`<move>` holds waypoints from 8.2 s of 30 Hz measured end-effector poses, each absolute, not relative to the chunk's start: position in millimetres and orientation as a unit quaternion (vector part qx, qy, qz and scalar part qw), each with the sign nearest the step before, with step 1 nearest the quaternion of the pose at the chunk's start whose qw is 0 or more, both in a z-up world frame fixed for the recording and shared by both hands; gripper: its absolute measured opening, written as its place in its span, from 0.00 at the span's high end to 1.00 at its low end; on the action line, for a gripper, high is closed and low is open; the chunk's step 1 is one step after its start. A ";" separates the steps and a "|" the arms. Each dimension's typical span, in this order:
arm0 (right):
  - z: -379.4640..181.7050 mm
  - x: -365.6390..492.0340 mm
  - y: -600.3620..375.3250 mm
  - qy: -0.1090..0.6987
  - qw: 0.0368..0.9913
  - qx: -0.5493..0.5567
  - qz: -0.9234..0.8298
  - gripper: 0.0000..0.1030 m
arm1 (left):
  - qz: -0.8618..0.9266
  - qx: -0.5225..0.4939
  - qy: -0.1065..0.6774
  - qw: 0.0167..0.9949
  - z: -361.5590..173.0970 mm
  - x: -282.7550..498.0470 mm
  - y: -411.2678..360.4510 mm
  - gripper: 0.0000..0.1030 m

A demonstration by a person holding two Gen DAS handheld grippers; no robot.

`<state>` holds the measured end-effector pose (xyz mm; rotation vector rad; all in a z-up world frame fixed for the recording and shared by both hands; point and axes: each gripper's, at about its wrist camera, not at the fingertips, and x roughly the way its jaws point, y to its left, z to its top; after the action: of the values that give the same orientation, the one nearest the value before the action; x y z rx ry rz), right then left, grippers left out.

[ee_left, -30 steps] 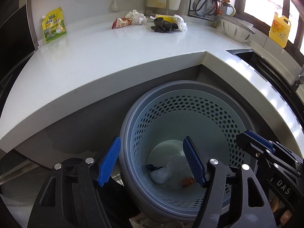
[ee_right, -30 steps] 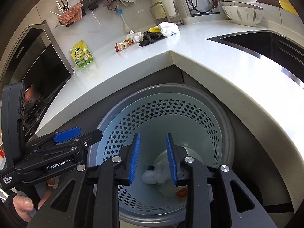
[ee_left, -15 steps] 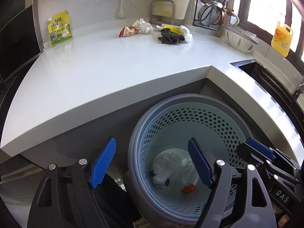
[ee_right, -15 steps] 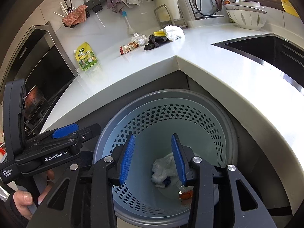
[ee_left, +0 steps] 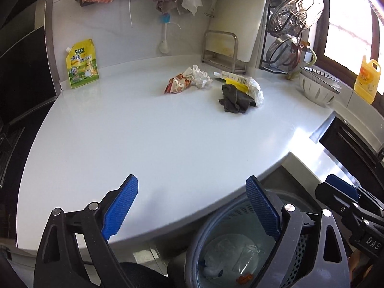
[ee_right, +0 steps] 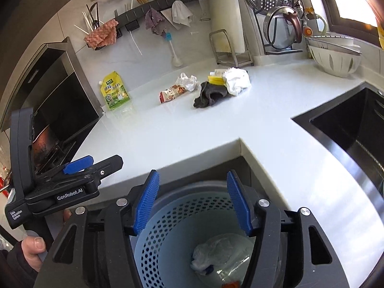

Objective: Collect trash
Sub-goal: 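Move both tools back toward the remaining trash on the counter, then grasp the white tissue with the right gripper, then grasp the red-and-white snack wrapper with the left gripper and lift it, then carry the tissue and wrapper over the bin and open both grippers, then move both tools back up to the trash on the counter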

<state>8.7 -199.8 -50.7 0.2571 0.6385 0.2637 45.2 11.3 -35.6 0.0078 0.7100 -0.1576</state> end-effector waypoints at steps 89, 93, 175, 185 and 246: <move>-40.2 264.7 -278.6 0.326 0.924 0.186 0.067 0.93 | -0.032 0.041 0.417 0.908 -52.4 347.7 5.5 0.13; -40.5 264.5 -274.4 0.327 0.924 0.183 0.072 0.93 | -0.036 0.037 0.424 0.904 -55.1 357.4 6.8 0.13; -74.8 -118.1 -206.2 0.320 0.931 0.159 0.079 0.93 | -0.113 0.041 0.357 0.926 -50.3 -61.3 -22.5 0.65; -84.0 -116.7 -197.6 0.334 0.926 0.153 0.089 0.93 | -0.124 0.040 0.383 0.914 -69.8 -62.0 -27.5 0.65; -92.5 -102.7 -211.3 0.328 0.927 0.169 0.075 0.43 | -0.109 0.009 0.380 0.918 -65.2 -48.8 -6.9 0.13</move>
<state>-102.7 -211.3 -92.5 0.3459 0.6718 0.1532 -48.8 -6.9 -65.2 0.0185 0.7822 -0.2244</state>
